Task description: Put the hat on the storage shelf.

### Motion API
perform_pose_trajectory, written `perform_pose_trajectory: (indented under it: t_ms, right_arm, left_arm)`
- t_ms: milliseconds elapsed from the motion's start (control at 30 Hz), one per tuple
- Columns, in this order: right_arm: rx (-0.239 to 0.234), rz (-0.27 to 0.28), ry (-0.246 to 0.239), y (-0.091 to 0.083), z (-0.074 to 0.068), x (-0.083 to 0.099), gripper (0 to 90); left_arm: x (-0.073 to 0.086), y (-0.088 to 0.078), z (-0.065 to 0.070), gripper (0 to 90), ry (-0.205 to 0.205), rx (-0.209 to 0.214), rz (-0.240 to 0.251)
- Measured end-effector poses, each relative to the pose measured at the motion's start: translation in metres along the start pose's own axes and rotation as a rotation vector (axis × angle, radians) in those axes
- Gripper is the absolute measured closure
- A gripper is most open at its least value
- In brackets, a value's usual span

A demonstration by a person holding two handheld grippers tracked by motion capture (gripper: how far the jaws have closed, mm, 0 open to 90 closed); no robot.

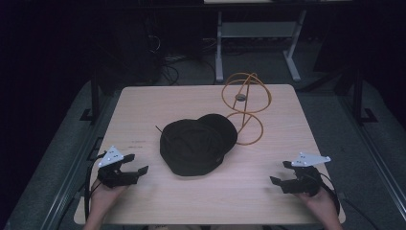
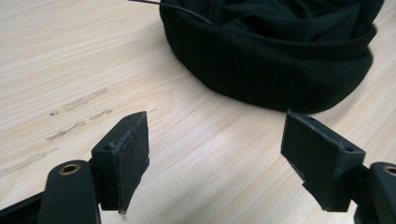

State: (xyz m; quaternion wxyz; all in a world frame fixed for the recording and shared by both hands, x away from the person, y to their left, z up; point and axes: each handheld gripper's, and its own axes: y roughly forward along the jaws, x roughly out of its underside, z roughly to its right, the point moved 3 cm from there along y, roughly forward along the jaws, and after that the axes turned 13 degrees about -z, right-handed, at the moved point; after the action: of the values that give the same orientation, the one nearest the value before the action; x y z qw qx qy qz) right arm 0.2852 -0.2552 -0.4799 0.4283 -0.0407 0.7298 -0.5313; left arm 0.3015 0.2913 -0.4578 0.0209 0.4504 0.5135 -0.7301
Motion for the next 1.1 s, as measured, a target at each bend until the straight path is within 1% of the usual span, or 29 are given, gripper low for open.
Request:
perform_pose_trajectory:
  t_ms: [33, 133, 200, 267, 367, 400, 433, 467, 500, 533, 567, 600, 633, 667, 700, 733, 767, 867, 933, 967, 1000, 1033, 1100]
  right_arm:
    - [-0.002, -0.001, -0.001, 0.0, 0.0, 0.0, 19.2]
    - [-0.007, -0.003, -0.003, 0.001, 0.0, -0.001, 19.0]
    - [-0.015, -0.007, 0.002, 0.001, 0.0, -0.002, 17.8]
    - [-0.023, 0.001, 0.001, 0.001, -0.001, -0.003, 17.7]
    - [-0.021, 0.02, -0.024, -0.004, -0.008, -0.012, 17.7]
    - [-0.024, 0.02, -0.024, -0.004, -0.01, -0.014, 17.2]
    - [-0.024, 0.02, -0.024, -0.004, -0.01, -0.014, 17.2]
    - [-0.036, 0.008, -0.027, -0.003, -0.014, -0.02, 15.6]
    - [-0.036, 0.008, -0.027, -0.003, -0.014, -0.02, 15.6]
    - [-0.046, 0.003, -0.046, -0.003, -0.017, -0.026, 15.7]
    - [-0.046, 0.003, -0.046, -0.003, -0.017, -0.026, 15.7]
    - [-0.056, -0.008, -0.063, -0.002, -0.02, -0.033, 15.6]
    - [-0.056, -0.008, -0.063, -0.002, -0.02, -0.033, 15.6]
    - [-0.066, -0.018, -0.077, -0.001, -0.023, -0.04, 15.7]
    - [-0.066, -0.018, -0.077, -0.001, -0.023, -0.04, 15.7]
    - [-0.065, -0.022, -0.088, -0.001, -0.025, -0.043, 15.8]
    - [-0.066, -0.027, -0.115, -0.001, -0.029, -0.05, 15.7]
    - [-0.09, -0.045, -0.123, 0.0, -0.034, -0.061, 15.5]
    - [-0.096, -0.043, -0.128, 0.0, -0.036, -0.064, 15.5]
    - [-0.111, -0.046, -0.141, 0.0, -0.038, -0.068, 15.5]
    - [-0.11, -0.053, -0.156, 0.001, -0.042, -0.076, 15.5]
    - [-0.11, -0.053, -0.156, 0.001, -0.042, -0.076, 15.5]
    - [-0.116, -0.056, -0.174, 0.003, -0.046, -0.084, 15.4]
  left_arm:
    - [0.0, 0.0, 0.0, 23.2, -0.007, 0.011, 0.006]
    - [-0.001, 0.001, 0.0, 23.2, -0.012, 0.018, 0.004]
    - [-0.001, 0.001, 0.0, 23.2, -0.026, 0.037, 0.01]
    - [0.0, 0.001, -0.001, 23.2, -0.029, 0.036, 0.013]
    - [0.002, 0.0, -0.002, 23.2, -0.036, 0.042, 0.014]
    - [0.003, -0.001, -0.002, 23.2, -0.045, 0.043, 0.016]
    - [0.003, -0.001, -0.002, 23.2, -0.045, 0.043, 0.016]
    - [0.003, -0.002, -0.003, 23.2, -0.05, 0.043, 0.018]
    - [0.003, -0.002, -0.003, 23.2, -0.05, 0.043, 0.018]
    - [0.003, -0.002, -0.003, 23.2, -0.057, 0.044, 0.023]
    - [0.004, -0.002, -0.004, 23.2, -0.057, 0.044, 0.022]
    - [0.004, -0.002, -0.004, 23.2, -0.058, 0.042, 0.02]
    - [0.004, -0.002, -0.005, 23.2, -0.058, 0.041, 0.018]
    - [0.003, -0.002, -0.005, 23.2, -0.064, 0.051, 0.025]
    - [0.003, -0.002, -0.005, 23.2, -0.064, 0.051, 0.025]
    - [0.003, -0.003, -0.005, 23.2, -0.068, 0.055, 0.031]
    - [0.002, -0.003, -0.005, 23.2, -0.066, 0.055, 0.031]
    - [0.003, -0.002, -0.005, 23.2, -0.065, 0.053, 0.025]
    - [0.003, -0.002, -0.005, 23.2, -0.065, 0.055, 0.024]
    - [0.003, -0.002, -0.005, 23.2, -0.067, 0.058, 0.023]
    - [0.003, -0.002, -0.005, 23.2, -0.068, 0.058, 0.025]
    - [0.003, -0.002, -0.005, 23.2, -0.07, 0.058, 0.027]
    - [0.003, -0.003, -0.005, 23.2, -0.071, 0.06, 0.029]
